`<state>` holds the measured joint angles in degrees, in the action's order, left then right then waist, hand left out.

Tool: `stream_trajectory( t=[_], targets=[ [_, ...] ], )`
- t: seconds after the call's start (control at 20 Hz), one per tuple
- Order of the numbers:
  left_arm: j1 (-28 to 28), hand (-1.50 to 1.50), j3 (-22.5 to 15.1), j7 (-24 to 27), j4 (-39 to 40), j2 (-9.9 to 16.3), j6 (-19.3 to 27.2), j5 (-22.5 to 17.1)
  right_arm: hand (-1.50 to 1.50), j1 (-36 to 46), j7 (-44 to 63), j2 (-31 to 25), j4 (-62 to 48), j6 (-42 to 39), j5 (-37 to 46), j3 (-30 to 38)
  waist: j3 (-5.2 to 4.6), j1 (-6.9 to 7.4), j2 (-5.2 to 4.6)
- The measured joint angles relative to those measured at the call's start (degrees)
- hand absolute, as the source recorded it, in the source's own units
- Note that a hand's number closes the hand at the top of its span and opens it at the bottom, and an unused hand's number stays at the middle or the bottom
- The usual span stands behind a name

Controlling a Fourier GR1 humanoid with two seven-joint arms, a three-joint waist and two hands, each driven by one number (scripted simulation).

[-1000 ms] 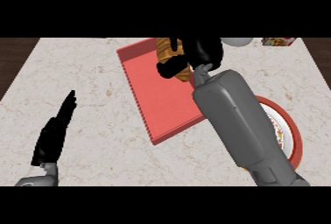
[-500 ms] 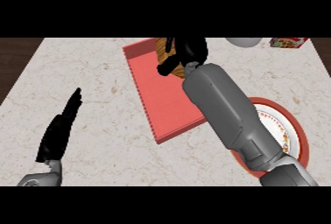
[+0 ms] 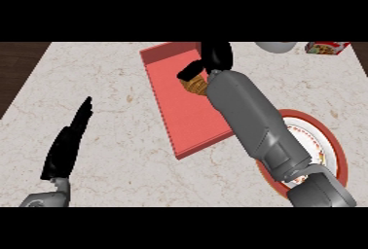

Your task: Pick the croissant from the plate and place it in the cardboard box

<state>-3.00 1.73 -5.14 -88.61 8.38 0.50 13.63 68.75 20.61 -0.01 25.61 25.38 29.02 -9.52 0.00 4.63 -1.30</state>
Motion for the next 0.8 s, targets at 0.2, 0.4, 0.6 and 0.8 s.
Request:
stream_trajectory(
  t=[0.2, 0.4, 0.6, 0.8],
  targets=[
    [0.4, 0.00, 0.1, 0.0, -0.2, -0.1, 0.3, 0.2, -1.50, -0.4, -4.4, 0.0, 0.9, 8.1, -4.1, 2.8, 0.03, -0.07, 0.04],
    [0.8, 0.00, 0.5, -0.5, -0.7, 0.0, 0.4, 0.0, -1.50, -1.5, -10.1, -0.1, 3.0, 12.7, -9.5, 7.9, 0.07, -1.01, 0.22],
    [1.6, 0.00, 1.2, -1.0, -1.9, 0.3, 0.3, -0.4, -1.50, -3.1, -17.2, -1.4, 5.7, 13.6, -15.2, 13.9, 0.08, -1.96, 0.45],
    [1.8, 0.00, 2.5, -0.7, -0.7, 0.8, 0.3, -0.9, -1.50, -6.2, -20.8, -4.1, 8.5, 13.8, -18.4, 17.8, 0.04, -3.36, 0.87]
  ],
)
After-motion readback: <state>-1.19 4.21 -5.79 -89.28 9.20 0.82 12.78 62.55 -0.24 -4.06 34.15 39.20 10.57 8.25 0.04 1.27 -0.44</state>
